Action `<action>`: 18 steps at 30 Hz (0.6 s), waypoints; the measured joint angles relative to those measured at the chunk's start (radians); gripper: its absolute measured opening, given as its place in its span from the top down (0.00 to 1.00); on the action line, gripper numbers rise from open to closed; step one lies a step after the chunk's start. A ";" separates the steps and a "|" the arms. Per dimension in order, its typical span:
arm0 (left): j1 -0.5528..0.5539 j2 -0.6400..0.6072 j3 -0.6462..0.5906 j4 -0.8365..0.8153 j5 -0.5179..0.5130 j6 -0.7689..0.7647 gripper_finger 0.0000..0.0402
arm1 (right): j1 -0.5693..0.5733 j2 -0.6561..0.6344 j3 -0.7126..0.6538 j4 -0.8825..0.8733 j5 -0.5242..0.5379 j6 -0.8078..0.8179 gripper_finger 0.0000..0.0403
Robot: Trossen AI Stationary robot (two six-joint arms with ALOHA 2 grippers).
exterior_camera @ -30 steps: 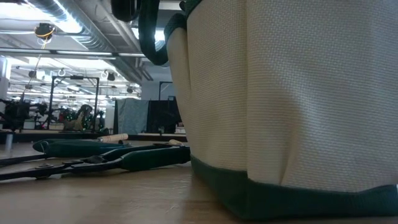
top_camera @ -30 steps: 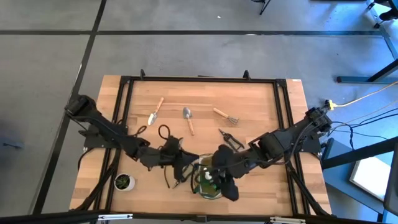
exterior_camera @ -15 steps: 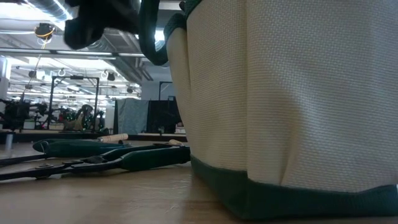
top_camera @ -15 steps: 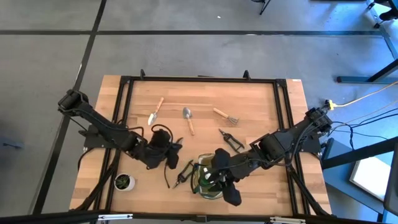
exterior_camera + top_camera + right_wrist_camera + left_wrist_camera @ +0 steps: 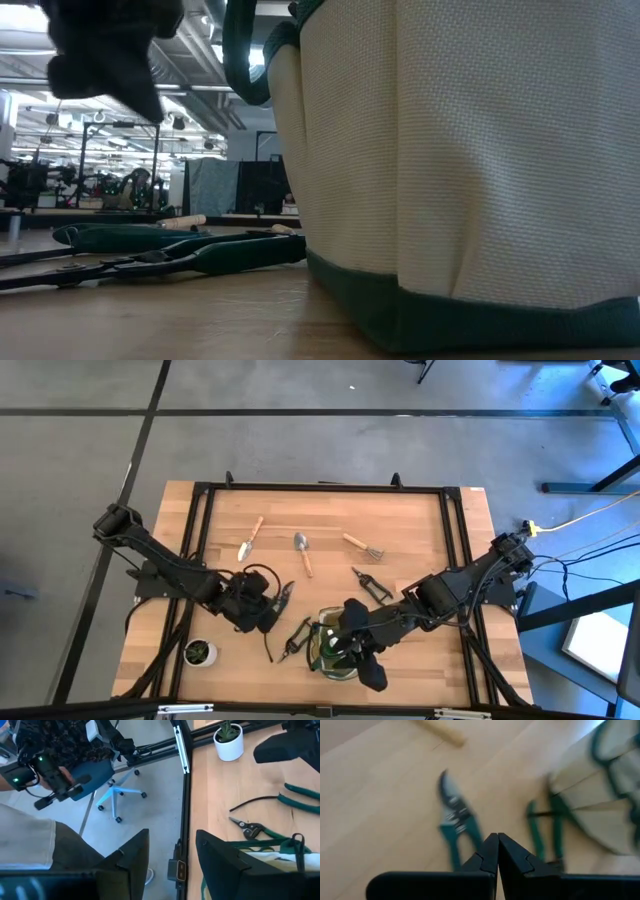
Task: Pick & Place Garden tools in Gardening bag
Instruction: Put the green shear scissors into the gardening bag
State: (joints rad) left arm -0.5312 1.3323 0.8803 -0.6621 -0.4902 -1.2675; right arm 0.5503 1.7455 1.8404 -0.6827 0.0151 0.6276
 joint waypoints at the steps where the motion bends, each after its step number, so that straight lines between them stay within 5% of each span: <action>1: 0.000 0.000 0.000 -0.028 0.010 -0.012 1.00 | -0.001 0.000 0.000 0.000 0.000 -0.009 0.59; 11: 0.079 0.000 0.000 -0.217 0.182 -0.280 0.99 | -0.028 0.001 0.000 -0.001 0.004 -0.015 0.59; 18: 0.128 0.000 0.000 -0.186 0.248 -0.219 0.99 | -0.038 0.001 0.000 0.005 -0.044 -0.036 0.60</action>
State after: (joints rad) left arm -0.4030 1.3323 0.8799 -0.8482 -0.2419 -1.4864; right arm 0.5118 1.7466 1.8404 -0.6781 -0.0287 0.5915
